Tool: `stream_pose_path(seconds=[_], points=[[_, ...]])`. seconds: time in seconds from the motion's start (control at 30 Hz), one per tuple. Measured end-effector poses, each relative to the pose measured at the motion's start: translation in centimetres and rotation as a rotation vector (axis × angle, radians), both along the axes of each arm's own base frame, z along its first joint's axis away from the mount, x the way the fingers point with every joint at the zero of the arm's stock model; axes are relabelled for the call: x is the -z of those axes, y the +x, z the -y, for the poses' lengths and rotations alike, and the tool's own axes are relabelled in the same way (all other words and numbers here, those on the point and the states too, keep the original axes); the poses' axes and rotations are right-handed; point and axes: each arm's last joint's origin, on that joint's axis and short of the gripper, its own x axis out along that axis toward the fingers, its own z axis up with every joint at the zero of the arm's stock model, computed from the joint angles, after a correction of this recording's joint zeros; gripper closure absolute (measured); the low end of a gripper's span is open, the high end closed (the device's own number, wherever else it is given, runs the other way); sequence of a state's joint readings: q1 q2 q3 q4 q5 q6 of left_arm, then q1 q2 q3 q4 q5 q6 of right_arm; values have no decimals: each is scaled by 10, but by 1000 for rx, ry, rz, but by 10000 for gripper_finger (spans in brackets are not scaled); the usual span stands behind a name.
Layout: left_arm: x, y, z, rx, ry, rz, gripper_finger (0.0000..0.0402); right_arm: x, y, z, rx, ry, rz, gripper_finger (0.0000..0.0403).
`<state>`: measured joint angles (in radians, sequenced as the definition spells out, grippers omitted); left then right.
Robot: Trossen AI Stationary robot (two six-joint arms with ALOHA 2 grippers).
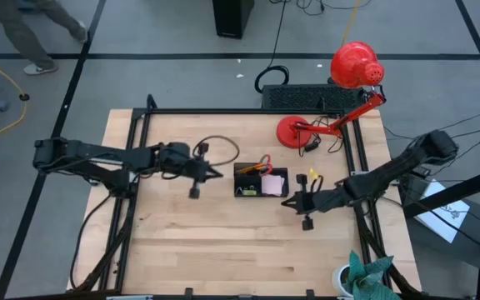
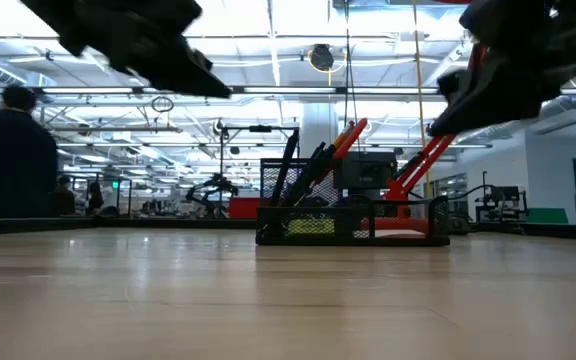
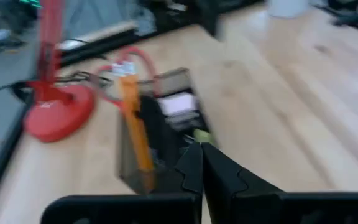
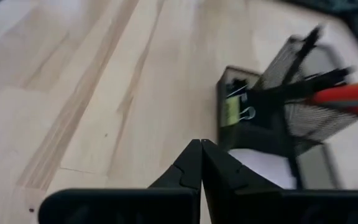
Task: Pick and place office supplies into organizer
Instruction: Return to Home Position
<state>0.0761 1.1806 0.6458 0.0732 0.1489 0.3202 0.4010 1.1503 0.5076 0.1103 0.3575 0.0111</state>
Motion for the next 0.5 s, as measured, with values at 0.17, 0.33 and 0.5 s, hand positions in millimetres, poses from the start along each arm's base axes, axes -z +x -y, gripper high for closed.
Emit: stream_pose_path(seconds=[0.17,0.33,0.5], points=[[-10,-15,28,70,47,-3,396,-21,-20,14,17,11,82,403],[-9,-25,49,97,124,-44,399,-14,-42,31,46,46,137,403],[6,-28,56,99,138,42,399,8,-62,53,111,127,234,403]])
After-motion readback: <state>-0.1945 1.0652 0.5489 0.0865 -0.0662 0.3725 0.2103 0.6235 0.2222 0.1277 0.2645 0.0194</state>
